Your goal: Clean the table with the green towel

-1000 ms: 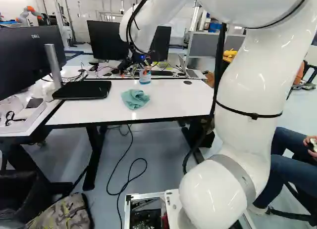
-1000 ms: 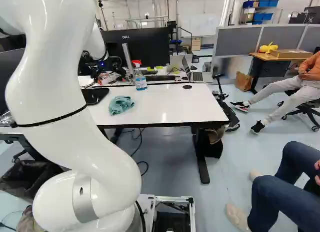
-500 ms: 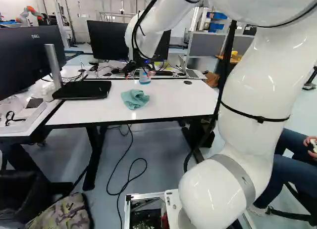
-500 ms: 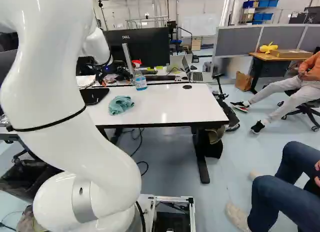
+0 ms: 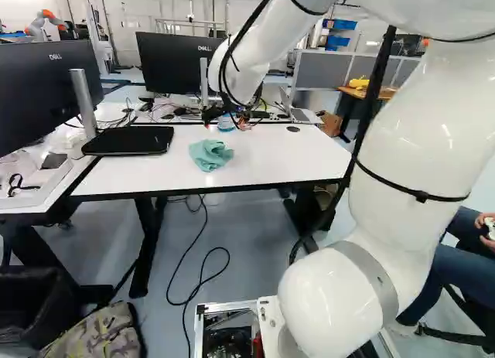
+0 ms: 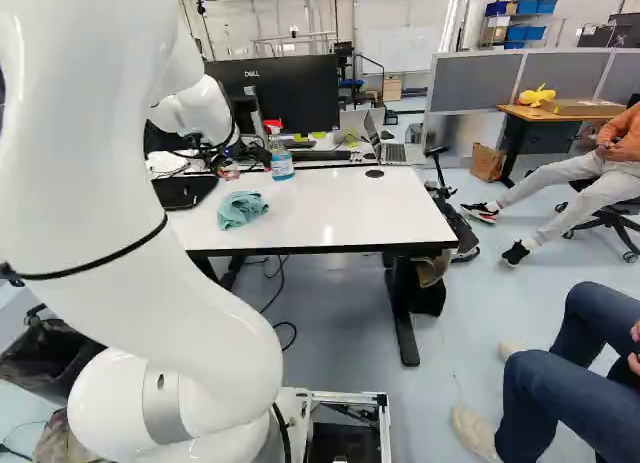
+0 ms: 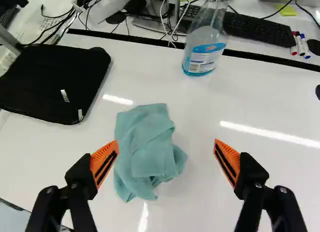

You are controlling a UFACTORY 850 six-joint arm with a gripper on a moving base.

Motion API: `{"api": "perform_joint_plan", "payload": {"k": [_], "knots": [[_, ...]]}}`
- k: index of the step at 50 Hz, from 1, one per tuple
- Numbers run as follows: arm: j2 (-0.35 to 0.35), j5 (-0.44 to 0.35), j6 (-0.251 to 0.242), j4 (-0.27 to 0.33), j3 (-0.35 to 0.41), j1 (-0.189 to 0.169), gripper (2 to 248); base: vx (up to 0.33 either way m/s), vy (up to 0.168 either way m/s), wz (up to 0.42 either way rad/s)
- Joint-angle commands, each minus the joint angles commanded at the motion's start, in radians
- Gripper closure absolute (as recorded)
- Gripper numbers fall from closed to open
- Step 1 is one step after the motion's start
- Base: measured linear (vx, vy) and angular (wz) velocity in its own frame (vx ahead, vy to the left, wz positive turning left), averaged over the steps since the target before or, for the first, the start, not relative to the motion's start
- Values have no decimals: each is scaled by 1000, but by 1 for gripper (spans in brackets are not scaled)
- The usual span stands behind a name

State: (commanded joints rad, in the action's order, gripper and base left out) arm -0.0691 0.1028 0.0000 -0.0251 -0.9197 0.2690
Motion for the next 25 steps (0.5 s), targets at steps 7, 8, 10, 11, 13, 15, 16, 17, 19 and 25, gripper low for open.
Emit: {"api": "perform_joint_plan", "payload": {"k": [7,8,10,11,13,15,16,17,19,25], "knots": [[25,-70,0,2,60,-19,3,0,0,0],[29,-80,0,2,69,-22,3,0,0,0],[36,-102,0,3,87,-28,3,0,0,0],[40,-112,0,3,96,-31,3,0,0,0],[48,-134,0,3,115,-37,3,0,0,0],[56,-157,0,4,134,-43,3,0,0,0],[60,-168,0,4,143,-46,3,0,0,0],[64,-179,0,5,153,-49,3,0,0,0],[72,-203,0,5,173,-56,3,0,0,0],[98,-275,0,7,235,-76,3,0,0,0]]}}
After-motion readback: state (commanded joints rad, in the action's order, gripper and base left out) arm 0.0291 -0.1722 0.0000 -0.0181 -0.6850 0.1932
